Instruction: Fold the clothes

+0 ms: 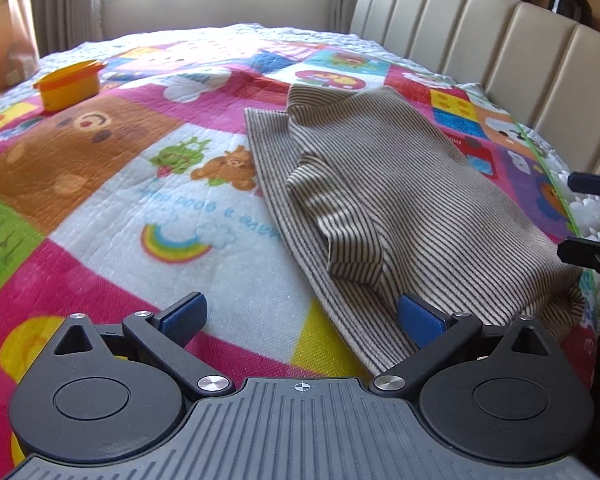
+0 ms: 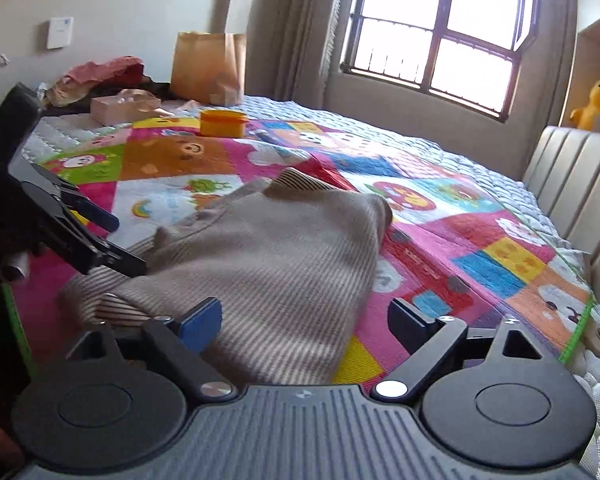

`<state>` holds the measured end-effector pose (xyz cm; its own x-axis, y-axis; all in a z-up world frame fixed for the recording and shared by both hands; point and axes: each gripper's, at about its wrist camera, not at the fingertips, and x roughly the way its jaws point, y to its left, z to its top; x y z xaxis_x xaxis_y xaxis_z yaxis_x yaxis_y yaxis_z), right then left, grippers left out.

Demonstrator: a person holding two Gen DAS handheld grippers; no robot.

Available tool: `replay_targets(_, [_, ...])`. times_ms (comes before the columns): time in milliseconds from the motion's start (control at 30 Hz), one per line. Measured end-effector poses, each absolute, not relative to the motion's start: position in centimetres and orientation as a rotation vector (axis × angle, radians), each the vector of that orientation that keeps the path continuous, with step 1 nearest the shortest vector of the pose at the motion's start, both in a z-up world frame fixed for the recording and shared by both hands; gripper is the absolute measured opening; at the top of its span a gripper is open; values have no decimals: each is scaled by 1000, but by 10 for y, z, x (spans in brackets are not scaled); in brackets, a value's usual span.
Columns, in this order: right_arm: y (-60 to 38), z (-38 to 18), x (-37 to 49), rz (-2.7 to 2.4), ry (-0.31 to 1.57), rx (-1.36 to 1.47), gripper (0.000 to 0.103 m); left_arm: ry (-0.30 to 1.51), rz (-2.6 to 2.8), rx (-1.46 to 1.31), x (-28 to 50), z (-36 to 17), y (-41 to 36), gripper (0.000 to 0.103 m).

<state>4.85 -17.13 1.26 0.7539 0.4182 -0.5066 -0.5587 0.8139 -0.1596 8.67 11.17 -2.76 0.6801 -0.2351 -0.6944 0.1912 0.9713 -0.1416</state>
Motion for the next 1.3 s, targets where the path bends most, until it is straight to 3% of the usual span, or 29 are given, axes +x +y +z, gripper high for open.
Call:
replay_targets(67, [-162, 15, 46, 577, 471, -284, 74, 777, -271, -148, 83, -24, 119, 103])
replay_targets(300, [-99, -7, 35, 700, 509, -315, 74, 754, -276, -386, 81, -30, 147, 103])
replay_targets(433, [-66, -35, 20, 659, 449, -508, 77, 742, -285, -404, 78, -30, 150, 103])
replay_targets(700, [-82, -31, 14, 593, 422, -556, 76, 750, -363, -521, 70, -34, 164, 103])
replay_targets(767, [-84, -36, 11, 582, 422, -576, 71, 756, -384, -523, 68, -33, 161, 103])
replay_targets(833, [-85, -30, 13, 601, 438, -531, 46, 760, -383, -485, 66, -32, 156, 102])
replay_targets(933, [-85, -8, 19, 621, 444, -411, 20, 768, -379, -451, 65, -33, 151, 102])
replay_targets(1133, [-89, 27, 36, 766, 557, -90, 17, 771, -388, -456, 64, -39, 156, 100])
replay_targets(1200, [-87, 10, 43, 788, 643, -31, 16, 771, -369, -456, 64, -37, 160, 91])
replay_targets(1300, [-87, -22, 52, 786, 745, 41, 17, 759, -336, -506, 62, -33, 174, 94])
